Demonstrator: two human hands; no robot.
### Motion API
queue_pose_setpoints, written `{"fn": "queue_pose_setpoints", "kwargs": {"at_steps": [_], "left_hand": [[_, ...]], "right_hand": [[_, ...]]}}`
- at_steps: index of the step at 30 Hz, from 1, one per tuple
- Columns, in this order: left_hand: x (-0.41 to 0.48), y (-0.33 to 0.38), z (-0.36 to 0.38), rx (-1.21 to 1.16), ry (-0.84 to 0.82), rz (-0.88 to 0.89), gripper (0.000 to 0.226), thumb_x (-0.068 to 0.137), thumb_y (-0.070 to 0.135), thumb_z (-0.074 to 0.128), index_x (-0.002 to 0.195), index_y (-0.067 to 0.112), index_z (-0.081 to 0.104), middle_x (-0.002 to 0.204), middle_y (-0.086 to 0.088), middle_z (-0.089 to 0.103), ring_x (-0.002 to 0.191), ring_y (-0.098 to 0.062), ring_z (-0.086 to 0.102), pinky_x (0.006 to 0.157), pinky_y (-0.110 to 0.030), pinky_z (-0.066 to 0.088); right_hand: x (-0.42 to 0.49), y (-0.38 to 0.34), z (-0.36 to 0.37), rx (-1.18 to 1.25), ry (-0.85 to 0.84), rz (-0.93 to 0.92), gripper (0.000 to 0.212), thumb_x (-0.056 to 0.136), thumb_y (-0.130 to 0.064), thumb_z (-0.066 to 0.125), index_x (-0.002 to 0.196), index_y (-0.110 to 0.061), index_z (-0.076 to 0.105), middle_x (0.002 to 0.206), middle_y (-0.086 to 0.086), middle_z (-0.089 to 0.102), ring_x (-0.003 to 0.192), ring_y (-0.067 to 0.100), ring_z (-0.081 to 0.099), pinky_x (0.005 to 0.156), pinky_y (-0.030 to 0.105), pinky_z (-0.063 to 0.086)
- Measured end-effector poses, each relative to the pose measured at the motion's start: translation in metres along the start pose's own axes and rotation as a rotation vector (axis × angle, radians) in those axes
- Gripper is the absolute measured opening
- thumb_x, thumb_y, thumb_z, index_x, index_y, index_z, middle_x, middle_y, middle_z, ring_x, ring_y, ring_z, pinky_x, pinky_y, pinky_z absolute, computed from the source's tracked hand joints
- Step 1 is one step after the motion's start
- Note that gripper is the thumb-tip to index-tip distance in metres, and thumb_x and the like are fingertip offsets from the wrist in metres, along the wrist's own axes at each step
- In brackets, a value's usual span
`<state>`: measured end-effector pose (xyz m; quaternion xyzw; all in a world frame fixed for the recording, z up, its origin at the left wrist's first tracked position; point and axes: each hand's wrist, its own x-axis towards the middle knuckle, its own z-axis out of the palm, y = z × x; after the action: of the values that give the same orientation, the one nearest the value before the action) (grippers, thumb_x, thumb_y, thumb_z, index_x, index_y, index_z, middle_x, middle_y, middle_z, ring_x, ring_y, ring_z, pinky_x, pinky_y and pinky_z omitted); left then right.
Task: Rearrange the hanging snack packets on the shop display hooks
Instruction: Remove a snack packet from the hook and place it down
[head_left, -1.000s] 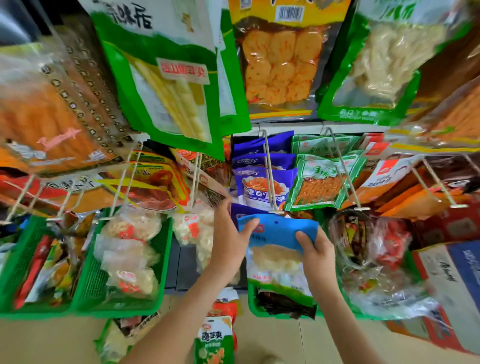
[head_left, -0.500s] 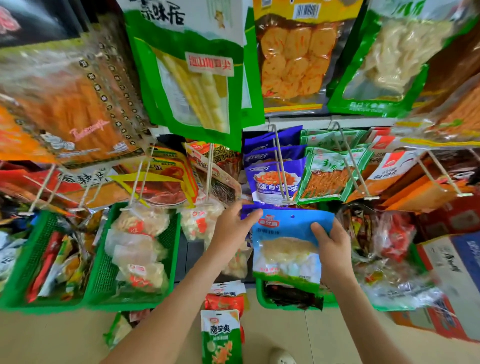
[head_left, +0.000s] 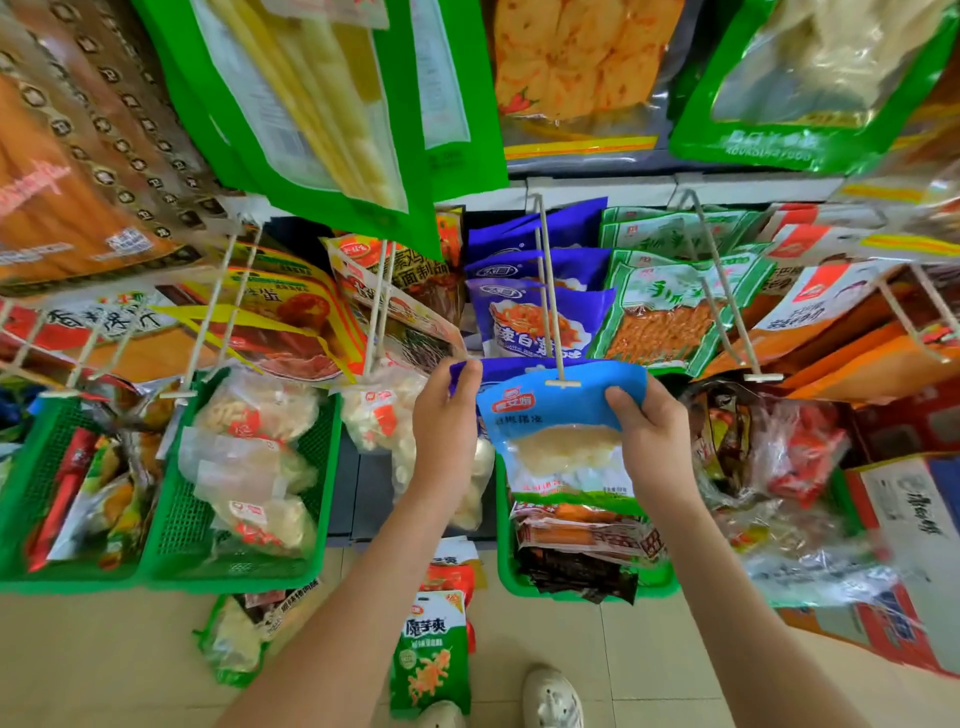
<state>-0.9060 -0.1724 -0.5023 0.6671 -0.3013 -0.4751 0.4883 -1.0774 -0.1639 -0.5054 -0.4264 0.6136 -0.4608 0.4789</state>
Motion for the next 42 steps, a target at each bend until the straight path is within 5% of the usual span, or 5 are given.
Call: {"fn": "queue_pose_setpoints", "kwargs": {"at_steps": [19, 25, 32, 36, 42], "left_hand": [[0.0, -0.003, 0.017, 0.195, 0.028, 0.158, 0.019, 0.093, 0.032, 0.053, 0.081, 0.02, 0.059, 0.075, 0.001, 0.066, 0.071, -0.013, 0.065, 0.058, -0.035, 0.05], [0.013, 0.001, 0.025, 0.324, 0.046, 0.164, 0.019, 0.095, 0.033, 0.049, 0.089, 0.018, 0.059, 0.075, -0.001, 0.064, 0.067, -0.014, 0.061, 0.047, -0.012, 0.038], [0.024, -0.003, 0.031, 0.53, 0.174, 0.362, 0.039, 0.093, 0.021, 0.054, 0.13, 0.01, 0.044, 0.123, -0.007, 0.053, 0.114, -0.019, 0.048, 0.089, -0.019, 0.04], [-0.003, -0.018, 0.027, 0.59, 0.193, 0.561, 0.061, 0.078, 0.0, 0.066, 0.13, 0.004, 0.033, 0.129, -0.021, 0.04, 0.123, -0.034, 0.041, 0.101, -0.037, 0.041], [-0.027, -0.006, 0.011, 0.839, -0.191, 0.551, 0.035, 0.078, 0.003, 0.067, 0.111, 0.004, 0.057, 0.11, -0.016, 0.057, 0.104, -0.033, 0.054, 0.088, -0.044, 0.047]], "right_hand": [[0.008, 0.011, -0.012, -0.047, 0.082, -0.007, 0.027, 0.094, -0.006, 0.047, 0.089, -0.028, 0.061, 0.085, -0.006, 0.064, 0.074, 0.0, 0.058, 0.066, 0.013, 0.045], [0.023, 0.015, -0.007, -0.101, 0.087, 0.026, 0.02, 0.095, -0.008, 0.045, 0.095, -0.02, 0.061, 0.083, -0.002, 0.062, 0.075, 0.012, 0.056, 0.068, 0.029, 0.042], [0.052, 0.018, 0.009, -0.216, 0.08, 0.081, 0.029, 0.098, -0.016, 0.043, 0.123, -0.009, 0.054, 0.084, 0.006, 0.056, 0.066, 0.016, 0.046, 0.055, 0.03, 0.033], [0.043, 0.023, -0.002, -0.357, 0.054, 0.071, 0.042, 0.099, -0.018, 0.041, 0.139, -0.03, 0.036, 0.072, 0.007, 0.054, 0.053, 0.014, 0.039, 0.049, 0.028, 0.027], [-0.014, 0.011, -0.032, -0.359, 0.027, 0.207, 0.023, 0.097, -0.008, 0.043, 0.112, -0.005, 0.059, 0.085, 0.01, 0.056, 0.077, 0.023, 0.049, 0.067, 0.038, 0.041]]}}
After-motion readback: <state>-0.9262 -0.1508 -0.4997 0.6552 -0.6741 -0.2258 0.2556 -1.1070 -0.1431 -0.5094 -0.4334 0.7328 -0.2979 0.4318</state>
